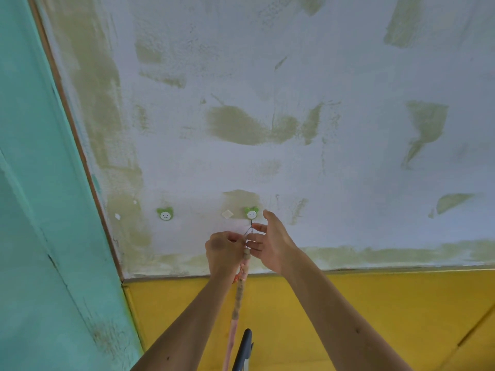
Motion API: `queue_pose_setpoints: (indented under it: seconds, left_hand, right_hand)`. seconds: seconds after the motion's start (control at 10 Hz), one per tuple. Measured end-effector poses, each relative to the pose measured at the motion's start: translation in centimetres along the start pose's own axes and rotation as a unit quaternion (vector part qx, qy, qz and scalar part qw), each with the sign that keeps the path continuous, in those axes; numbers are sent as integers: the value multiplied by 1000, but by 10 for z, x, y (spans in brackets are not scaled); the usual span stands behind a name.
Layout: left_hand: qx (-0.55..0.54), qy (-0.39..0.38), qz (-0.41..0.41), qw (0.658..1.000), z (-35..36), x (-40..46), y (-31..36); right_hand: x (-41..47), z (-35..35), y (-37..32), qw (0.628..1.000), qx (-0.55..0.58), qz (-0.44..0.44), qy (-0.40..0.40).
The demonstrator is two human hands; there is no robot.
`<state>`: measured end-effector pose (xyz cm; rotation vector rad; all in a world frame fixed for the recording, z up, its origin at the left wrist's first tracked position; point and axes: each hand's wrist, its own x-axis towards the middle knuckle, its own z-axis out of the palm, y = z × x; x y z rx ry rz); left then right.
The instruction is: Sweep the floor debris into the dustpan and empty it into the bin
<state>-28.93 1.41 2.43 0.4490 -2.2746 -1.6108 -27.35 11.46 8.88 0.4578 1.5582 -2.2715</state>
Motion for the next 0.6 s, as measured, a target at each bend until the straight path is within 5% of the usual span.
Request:
queue_pose_setpoints:
  seconds: [0.6]
  left_hand:
    - [125,-169,79,974,-24,-31,6]
  right_hand:
    - [-58,-20,9,984,-134,-121,-9]
